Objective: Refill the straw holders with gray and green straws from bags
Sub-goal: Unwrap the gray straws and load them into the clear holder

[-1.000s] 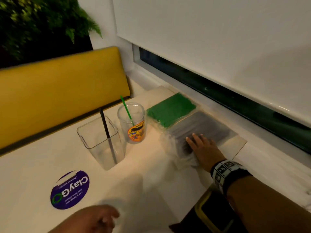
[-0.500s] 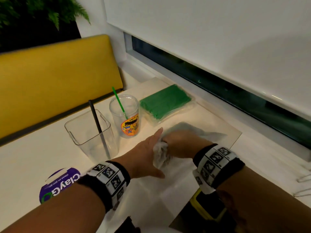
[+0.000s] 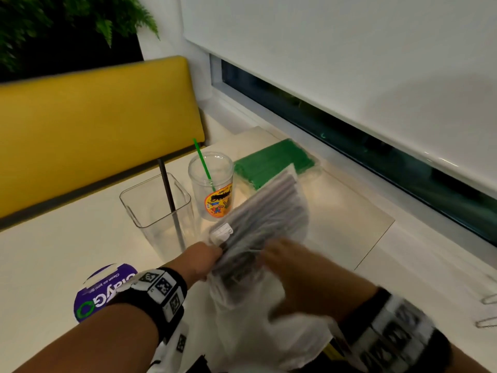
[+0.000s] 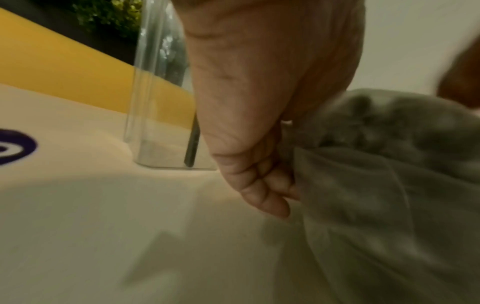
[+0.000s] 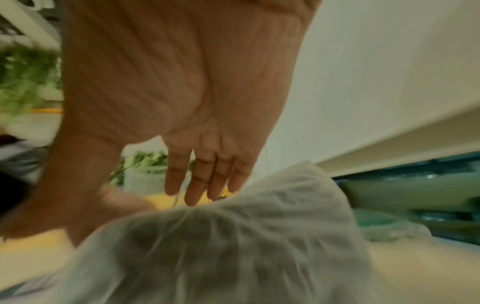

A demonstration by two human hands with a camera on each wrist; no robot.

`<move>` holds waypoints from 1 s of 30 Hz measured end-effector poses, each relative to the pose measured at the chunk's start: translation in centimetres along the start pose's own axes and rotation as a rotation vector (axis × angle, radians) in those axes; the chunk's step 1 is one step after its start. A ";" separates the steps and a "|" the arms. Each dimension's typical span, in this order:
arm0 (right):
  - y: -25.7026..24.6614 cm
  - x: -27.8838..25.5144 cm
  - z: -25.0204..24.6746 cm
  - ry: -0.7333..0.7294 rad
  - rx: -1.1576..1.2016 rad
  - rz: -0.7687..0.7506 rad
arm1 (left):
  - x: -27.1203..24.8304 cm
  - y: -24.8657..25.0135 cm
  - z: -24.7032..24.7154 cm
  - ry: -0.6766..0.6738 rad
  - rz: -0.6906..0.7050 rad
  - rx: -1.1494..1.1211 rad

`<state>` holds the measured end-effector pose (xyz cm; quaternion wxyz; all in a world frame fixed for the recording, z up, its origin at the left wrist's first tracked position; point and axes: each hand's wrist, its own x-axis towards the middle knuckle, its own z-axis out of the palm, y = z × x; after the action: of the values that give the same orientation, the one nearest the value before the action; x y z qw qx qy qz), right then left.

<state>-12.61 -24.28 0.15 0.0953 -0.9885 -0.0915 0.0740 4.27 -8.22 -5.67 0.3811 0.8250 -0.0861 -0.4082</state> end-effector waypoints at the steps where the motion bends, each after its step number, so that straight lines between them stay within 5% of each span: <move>1: -0.5 -1.7 1.9 -0.109 -0.042 -0.028 | 0.3 -0.4 -0.1 -0.005 -0.043 0.016; 5: -1.5 -6.3 10.3 -0.209 -0.283 -0.012 | 0.4 -0.9 -0.2 -0.039 -0.201 0.036; 10: -0.8 -5.2 10.4 -0.221 -0.239 -0.046 | -0.6 0.2 -1.1 -0.082 -0.116 0.617; 13: -0.1 -3.4 6.7 -0.374 -0.060 -0.085 | -1.0 1.2 -1.7 0.113 0.000 0.994; 15: 0.5 -2.1 4.9 -0.314 0.044 -0.061 | -1.9 2.7 -1.4 0.264 0.165 1.149; 17: 0.4 -0.1 2.9 -0.307 0.087 0.038 | -2.8 4.5 -0.6 0.237 0.366 1.033; 20: -0.3 3.5 0.0 -0.199 0.164 0.071 | -4.1 6.0 0.2 -0.144 0.495 0.511; 22: -0.2 4.9 -1.5 -0.181 0.189 0.097 | -4.8 6.3 0.2 -0.283 0.520 0.442; 26: 0.1 5.9 -4.3 -0.094 0.222 0.087 | -4.4 6.1 -0.3 -0.124 0.605 0.592; 30: 1.2 4.9 -6.0 0.077 0.260 0.170 | -4.3 5.9 -1.3 0.008 0.651 0.421</move>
<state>-6.63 -25.56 5.10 0.2191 -0.9741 0.0064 0.0550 3.44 -9.66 1.61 0.3134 0.8163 -0.4240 -0.2358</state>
